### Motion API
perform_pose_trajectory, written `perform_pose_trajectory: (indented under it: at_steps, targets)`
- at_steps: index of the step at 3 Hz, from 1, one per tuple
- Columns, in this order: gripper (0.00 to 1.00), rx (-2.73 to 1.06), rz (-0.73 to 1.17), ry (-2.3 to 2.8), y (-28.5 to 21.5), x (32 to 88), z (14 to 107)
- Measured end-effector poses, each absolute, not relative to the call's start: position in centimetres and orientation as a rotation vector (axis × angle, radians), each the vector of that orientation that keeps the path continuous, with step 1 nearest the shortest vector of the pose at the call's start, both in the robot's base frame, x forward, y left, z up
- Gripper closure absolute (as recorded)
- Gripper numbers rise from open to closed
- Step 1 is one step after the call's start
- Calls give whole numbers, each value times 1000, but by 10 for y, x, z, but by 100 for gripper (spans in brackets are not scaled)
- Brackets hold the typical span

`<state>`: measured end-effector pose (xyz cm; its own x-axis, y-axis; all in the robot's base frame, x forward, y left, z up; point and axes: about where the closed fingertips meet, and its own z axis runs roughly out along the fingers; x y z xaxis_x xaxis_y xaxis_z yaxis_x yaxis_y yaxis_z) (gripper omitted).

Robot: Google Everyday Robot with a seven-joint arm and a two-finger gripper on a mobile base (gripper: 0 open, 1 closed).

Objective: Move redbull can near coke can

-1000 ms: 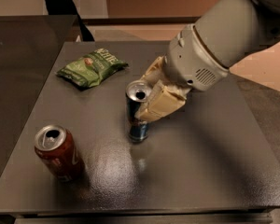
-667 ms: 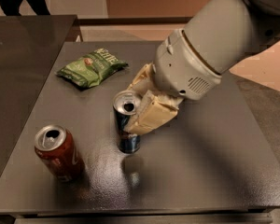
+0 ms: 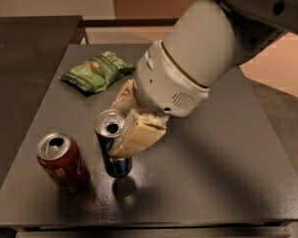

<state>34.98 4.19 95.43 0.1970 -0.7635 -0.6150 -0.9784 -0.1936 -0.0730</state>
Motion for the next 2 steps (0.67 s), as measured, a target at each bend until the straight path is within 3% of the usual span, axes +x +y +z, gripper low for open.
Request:
perform_pose_trajectory:
  at_steps: [2]
  targets:
    - [100,-2046,637,1630,62,354,945]
